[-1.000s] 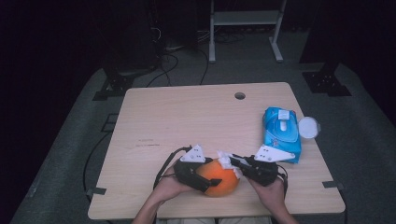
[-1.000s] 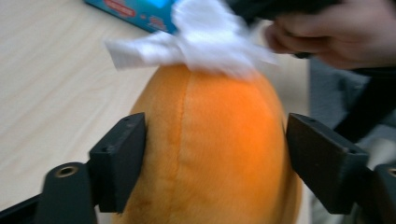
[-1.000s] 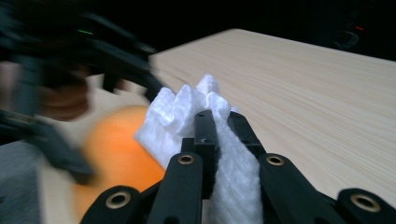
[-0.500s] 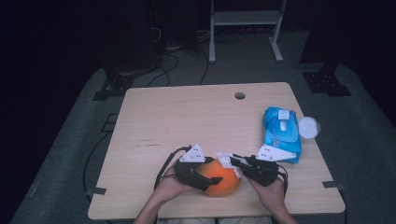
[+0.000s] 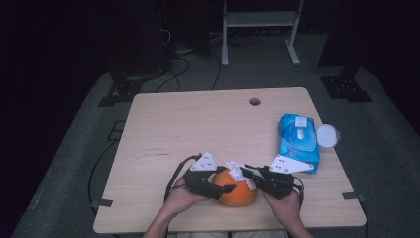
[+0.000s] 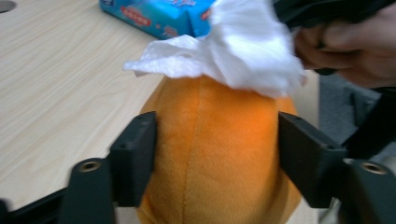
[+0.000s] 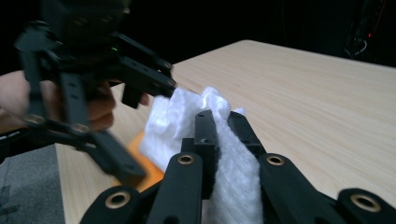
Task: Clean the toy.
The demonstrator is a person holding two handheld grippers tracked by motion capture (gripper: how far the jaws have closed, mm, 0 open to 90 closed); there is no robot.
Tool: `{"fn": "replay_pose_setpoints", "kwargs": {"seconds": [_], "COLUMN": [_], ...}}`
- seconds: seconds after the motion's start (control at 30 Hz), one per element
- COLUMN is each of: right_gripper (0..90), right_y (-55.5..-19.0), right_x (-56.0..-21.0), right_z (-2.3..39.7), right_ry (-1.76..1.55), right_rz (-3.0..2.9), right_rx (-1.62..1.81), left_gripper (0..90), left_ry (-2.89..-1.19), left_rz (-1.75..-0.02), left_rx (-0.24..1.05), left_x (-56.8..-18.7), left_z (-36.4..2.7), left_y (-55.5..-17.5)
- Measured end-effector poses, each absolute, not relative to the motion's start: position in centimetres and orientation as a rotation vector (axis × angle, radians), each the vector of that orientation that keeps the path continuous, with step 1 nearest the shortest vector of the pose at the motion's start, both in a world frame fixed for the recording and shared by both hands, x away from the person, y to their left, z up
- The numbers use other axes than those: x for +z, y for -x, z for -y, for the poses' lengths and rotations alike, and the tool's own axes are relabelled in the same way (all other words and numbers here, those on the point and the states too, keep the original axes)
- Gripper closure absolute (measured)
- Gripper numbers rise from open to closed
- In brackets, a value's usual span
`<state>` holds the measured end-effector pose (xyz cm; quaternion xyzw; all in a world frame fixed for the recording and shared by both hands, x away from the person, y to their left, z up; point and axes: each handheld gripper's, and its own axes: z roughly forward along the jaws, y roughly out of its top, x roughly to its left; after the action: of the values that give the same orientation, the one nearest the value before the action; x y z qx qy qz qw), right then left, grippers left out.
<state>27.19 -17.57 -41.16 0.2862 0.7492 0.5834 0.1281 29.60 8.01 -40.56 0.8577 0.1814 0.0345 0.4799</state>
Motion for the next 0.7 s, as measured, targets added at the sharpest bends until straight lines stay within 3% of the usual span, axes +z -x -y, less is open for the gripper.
{"fn": "replay_pose_setpoints", "kwargs": {"seconds": [0.13,0.2,0.33,0.4,0.5,0.7], "right_gripper": [83.0,83.0,82.8,82.8,82.8,82.8], "right_y": [-28.1,-28.1,-27.5,-27.5,-27.9,-27.6], "right_x": [-41.8,-41.7,-41.2,-40.9,-41.1,-41.2], "right_z": [19.1,19.1,17.8,17.9,18.7,18.2], "right_ry": [-0.935,-0.937,-0.87,-0.862,-0.898,-0.889], "right_rz": [-2.152,-2.153,-2.17,-2.159,-2.15,-2.16], "right_rx": [1.687,1.69,1.715,1.731,1.722,1.725], "left_gripper": [14.3,17.5,33.9,36.5,36.6,26.9], "left_ry": [-2.107,-2.127,-2.126,-2.109,-2.125,-2.134], "left_rz": [-0.489,-0.482,-0.419,-0.406,-0.388,-0.337], "left_rx": [0.005,0.028,0.163,0.232,0.294,0.244], "left_x": [-41.1,-41.3,-40.6,-40.1,-39.9,-40.4], "left_z": [-8.0,-7.8,-7.8,-7.9,-7.7,-6.9], "left_y": [-30.3,-30.1,-29.4,-29.1,-28.8,-28.6]}}
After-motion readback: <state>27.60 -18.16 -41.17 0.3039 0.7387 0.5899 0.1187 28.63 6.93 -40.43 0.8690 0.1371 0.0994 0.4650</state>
